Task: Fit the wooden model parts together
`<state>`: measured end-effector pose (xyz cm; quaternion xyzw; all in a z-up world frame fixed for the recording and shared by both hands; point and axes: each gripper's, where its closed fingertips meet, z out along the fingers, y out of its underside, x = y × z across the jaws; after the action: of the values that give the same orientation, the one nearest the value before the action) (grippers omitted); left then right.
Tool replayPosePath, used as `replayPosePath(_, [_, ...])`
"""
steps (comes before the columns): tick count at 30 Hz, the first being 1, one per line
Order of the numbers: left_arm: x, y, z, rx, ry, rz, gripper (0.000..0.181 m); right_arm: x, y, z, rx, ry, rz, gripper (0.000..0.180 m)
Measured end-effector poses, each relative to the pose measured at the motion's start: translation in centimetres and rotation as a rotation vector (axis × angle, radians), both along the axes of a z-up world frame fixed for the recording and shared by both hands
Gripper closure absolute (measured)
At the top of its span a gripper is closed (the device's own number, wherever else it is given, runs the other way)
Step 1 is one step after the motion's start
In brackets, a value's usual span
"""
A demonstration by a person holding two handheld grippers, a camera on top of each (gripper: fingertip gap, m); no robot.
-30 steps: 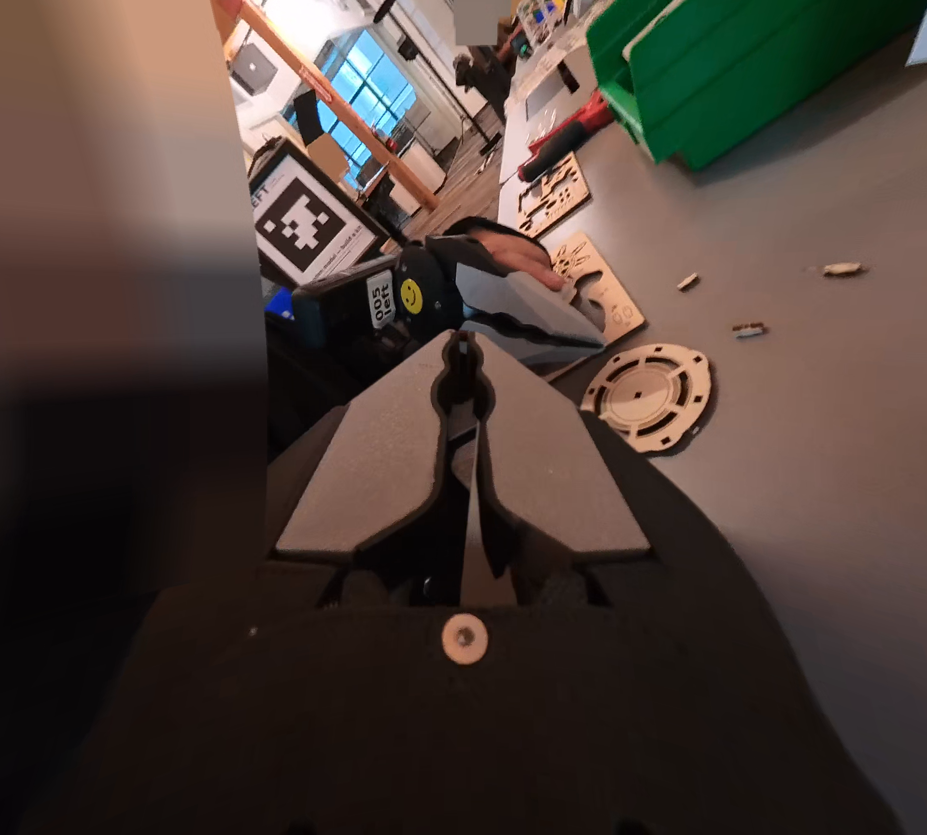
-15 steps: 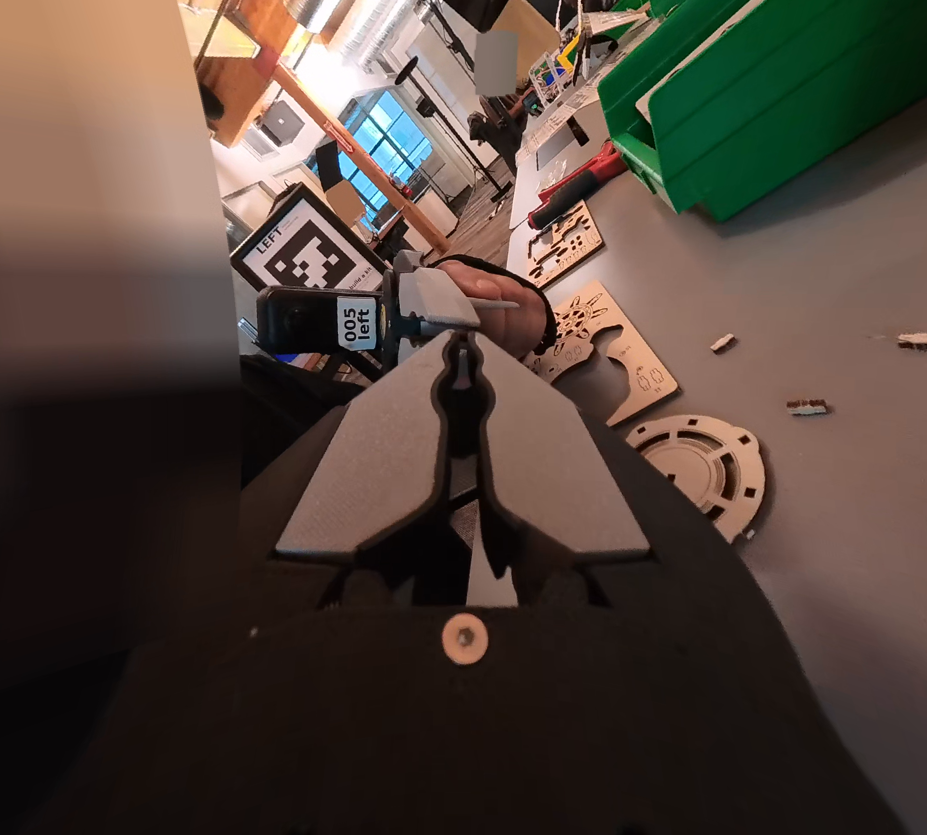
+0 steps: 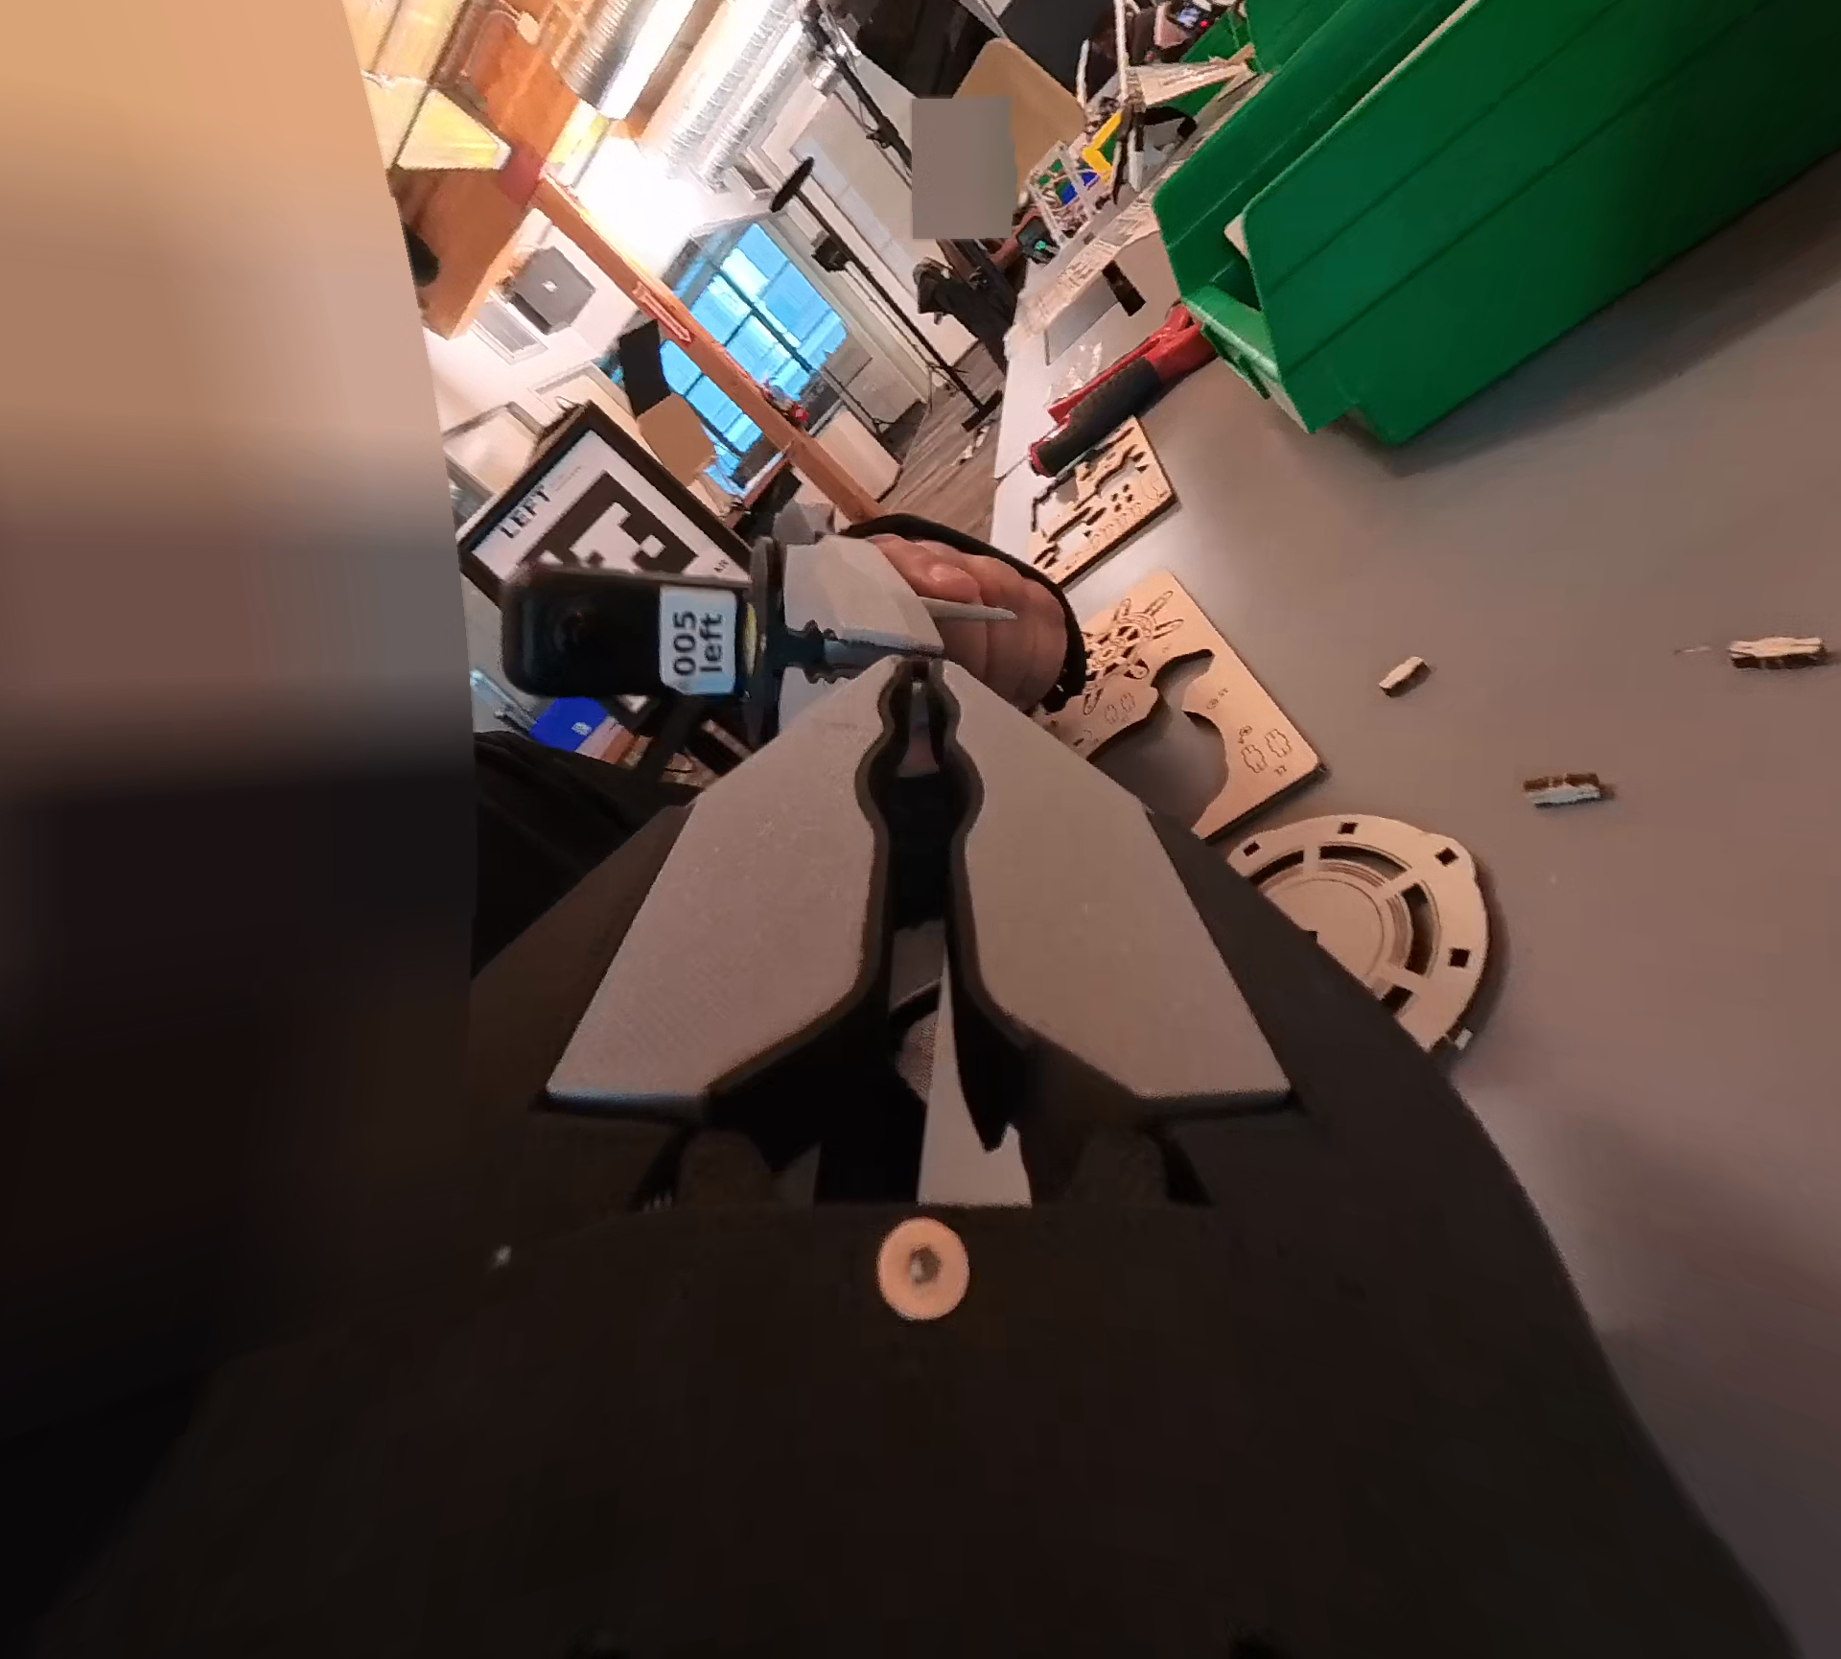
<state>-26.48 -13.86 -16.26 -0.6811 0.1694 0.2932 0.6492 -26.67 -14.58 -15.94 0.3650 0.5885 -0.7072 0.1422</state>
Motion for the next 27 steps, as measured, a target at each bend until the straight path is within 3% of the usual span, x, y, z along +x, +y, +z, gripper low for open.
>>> replayPosePath(1, [0.0, 0.0, 0.0, -0.001, -0.01, -0.008, 0.181, 0.0, 0.0, 0.0, 0.005, 0.009, -0.003, 0.18])
replayPosePath(6, [-0.1, -0.3, 0.5, 0.027, -0.035, -0.017, 0.181, 0.1, 0.5, 0.7, 0.01, 0.054, -0.023, 0.168])
replayPosePath(21, [0.4, -0.7, 1.5, 0.088, 0.006, -0.046, 0.18, 0.5, 0.0, 0.5, 0.16, 0.154, -0.049, 0.17])
replayPosePath(27, [0.3, -0.7, 1.4, 0.083, 0.016, -0.028, 0.18, 0.3, -0.9, 0.7, 0.137, 0.148, -0.036, 0.173])
